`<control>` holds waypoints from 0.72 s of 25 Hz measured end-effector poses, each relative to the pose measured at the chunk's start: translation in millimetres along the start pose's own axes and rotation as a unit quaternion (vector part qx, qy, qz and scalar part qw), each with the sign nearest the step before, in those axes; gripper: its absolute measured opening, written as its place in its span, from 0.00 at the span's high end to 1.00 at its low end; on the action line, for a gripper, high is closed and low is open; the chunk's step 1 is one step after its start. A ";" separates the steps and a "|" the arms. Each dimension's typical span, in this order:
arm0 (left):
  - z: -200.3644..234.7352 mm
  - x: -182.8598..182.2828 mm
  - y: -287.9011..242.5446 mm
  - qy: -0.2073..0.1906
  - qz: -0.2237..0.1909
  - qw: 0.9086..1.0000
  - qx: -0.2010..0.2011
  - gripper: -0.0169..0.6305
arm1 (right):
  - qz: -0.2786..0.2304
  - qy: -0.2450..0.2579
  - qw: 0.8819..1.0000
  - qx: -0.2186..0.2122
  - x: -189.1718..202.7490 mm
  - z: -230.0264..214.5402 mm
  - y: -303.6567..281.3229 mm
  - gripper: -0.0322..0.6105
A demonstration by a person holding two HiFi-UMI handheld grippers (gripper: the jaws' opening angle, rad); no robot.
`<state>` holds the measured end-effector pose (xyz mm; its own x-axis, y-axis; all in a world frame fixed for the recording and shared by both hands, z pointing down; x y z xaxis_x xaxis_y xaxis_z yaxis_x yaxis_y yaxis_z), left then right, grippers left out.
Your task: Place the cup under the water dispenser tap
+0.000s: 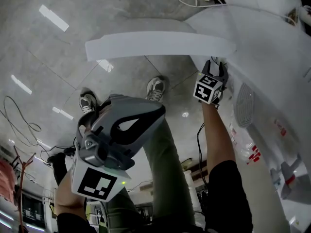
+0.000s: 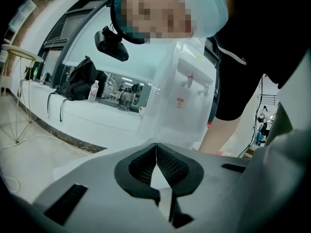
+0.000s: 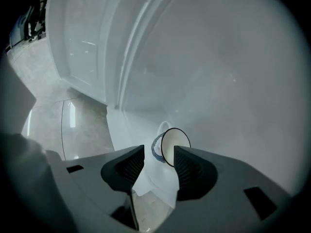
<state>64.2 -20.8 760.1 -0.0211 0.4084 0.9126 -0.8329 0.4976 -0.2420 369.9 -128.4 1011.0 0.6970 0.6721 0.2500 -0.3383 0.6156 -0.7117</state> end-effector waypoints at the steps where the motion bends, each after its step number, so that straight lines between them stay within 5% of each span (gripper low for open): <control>1: 1.4 1.8 -1.4 0.000 -0.001 1.000 0.000 0.94 | 0.007 0.003 1.000 0.000 1.2 1.2 -5.1 0.68; 10: 7.4 18.6 -11.4 -0.007 0.003 1.000 0.007 0.94 | 0.024 0.085 0.996 -0.015 -3.0 13.6 -38.7 0.69; 12: 8.2 20.4 -10.0 -0.004 0.003 1.000 0.004 0.94 | 0.033 0.097 0.994 -0.023 -2.7 13.5 -41.0 0.79; 18: 8.6 19.5 -4.5 -0.002 0.011 1.000 0.002 0.94 | 0.050 0.104 0.991 -0.060 -2.4 15.5 -30.7 0.83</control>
<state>62.7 -21.6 781.9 -0.0418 0.4165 0.9082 -0.8343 0.4855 -0.2611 368.8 -142.6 1042.4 0.7840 0.6193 0.0422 -0.3428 0.4886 -0.8024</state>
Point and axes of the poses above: the fingertips, and each gripper's own axes: y backward along the fingers, z to its left, x out of its underside, the point moved 7 cm from there along y, backward along the fingers, and after that the axes turned 12 degrees about x, right-handed, at the moved point
